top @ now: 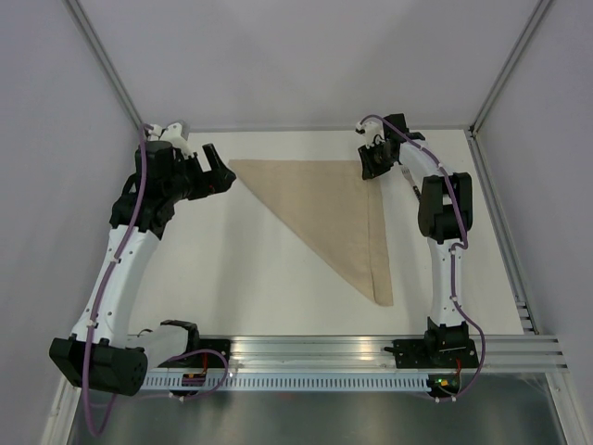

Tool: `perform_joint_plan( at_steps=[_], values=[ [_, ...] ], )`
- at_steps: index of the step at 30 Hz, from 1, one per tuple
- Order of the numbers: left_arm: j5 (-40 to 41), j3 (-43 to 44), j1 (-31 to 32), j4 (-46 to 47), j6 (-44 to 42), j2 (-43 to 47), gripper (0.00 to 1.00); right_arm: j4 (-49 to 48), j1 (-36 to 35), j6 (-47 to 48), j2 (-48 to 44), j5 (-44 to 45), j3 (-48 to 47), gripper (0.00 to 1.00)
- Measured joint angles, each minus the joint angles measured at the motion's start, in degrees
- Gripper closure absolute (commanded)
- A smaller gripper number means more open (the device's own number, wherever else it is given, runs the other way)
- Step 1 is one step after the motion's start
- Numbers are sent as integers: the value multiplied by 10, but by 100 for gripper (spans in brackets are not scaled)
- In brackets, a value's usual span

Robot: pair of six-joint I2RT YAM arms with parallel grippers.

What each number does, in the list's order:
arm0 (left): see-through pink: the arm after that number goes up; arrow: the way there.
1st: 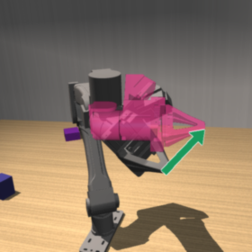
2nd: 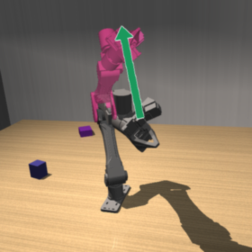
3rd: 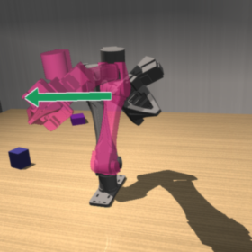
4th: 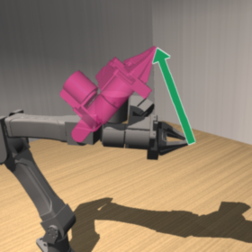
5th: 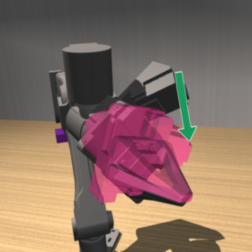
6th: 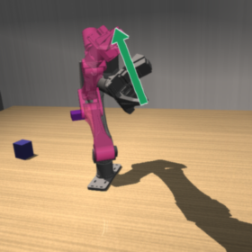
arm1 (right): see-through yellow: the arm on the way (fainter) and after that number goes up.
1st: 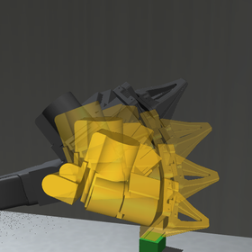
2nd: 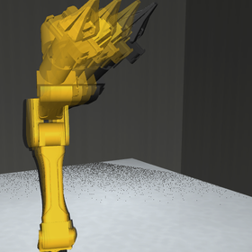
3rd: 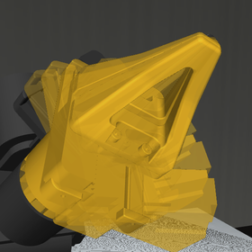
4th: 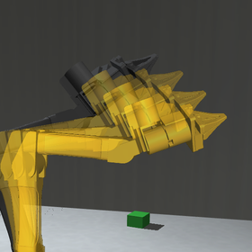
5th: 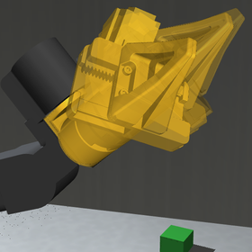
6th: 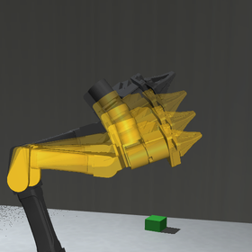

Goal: Fold the napkin, place the utensils inside, and roll it up
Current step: Fold the napkin

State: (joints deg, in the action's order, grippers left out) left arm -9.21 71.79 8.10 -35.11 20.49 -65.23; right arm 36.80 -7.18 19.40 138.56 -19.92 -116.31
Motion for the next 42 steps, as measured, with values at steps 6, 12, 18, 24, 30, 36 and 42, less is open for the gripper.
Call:
perform_joint_plan(
  at_steps=[6,12,18,24,30,36,42],
  values=[
    [0,0,0,2,0,-2,1,0,0,0,1,-1,-1,65],
    [0,0,0,3,0,-6,1,1,-1,-1,2,-1,-4,66],
    [0,-2,0,6,0,-8,1,1,-7,-1,2,1,-5,68],
    [0,-3,0,10,0,-8,1,1,-11,-1,3,3,-7,73],
    [-1,-3,0,10,0,-8,1,1,-12,-1,3,5,-7,88],
    [-1,-5,0,10,0,-8,1,1,-12,-2,3,5,-7,94],
    [-1,-7,0,10,0,-8,1,1,-14,-1,3,4,-7,98]
  ],
)
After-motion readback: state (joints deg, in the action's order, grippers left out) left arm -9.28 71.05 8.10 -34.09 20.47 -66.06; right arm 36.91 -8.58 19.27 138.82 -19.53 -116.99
